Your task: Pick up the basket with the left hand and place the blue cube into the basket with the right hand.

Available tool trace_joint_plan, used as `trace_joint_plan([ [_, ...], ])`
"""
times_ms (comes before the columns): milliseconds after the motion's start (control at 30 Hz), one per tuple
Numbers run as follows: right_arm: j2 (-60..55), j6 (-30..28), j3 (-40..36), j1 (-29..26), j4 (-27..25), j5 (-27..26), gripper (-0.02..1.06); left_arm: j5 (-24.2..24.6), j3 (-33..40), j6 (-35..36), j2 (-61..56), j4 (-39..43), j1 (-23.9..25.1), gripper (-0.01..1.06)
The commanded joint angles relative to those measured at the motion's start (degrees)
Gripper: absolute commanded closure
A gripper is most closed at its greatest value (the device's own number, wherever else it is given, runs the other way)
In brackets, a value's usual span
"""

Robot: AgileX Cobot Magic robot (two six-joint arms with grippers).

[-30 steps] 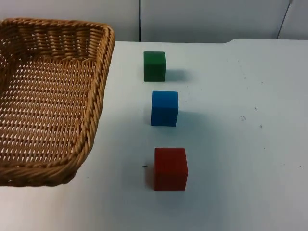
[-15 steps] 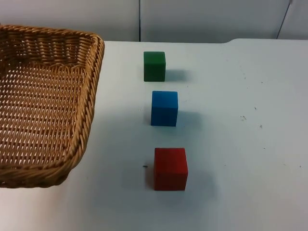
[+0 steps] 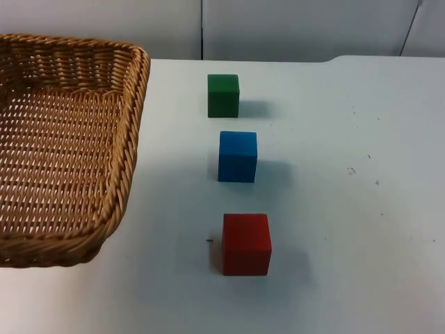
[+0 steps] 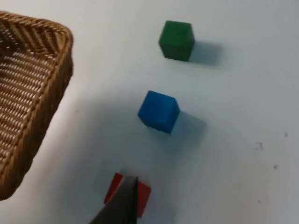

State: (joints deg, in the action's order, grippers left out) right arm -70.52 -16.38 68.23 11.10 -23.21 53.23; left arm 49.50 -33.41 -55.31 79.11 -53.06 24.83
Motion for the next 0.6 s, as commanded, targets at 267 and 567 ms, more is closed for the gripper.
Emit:
trace_joint_plan([
  [267,-19.73,27.85,11.01,22.93,25.98,-8.29,0.01,1.31,-0.03,0.36,-0.64,-2.51,0.23,1.05],
  [567,-36.82,45.7,11.4,28.52,29.24,-21.51,0.01,1.31,-0.03,0.36,-0.64,-2.84,0.23,1.05],
])
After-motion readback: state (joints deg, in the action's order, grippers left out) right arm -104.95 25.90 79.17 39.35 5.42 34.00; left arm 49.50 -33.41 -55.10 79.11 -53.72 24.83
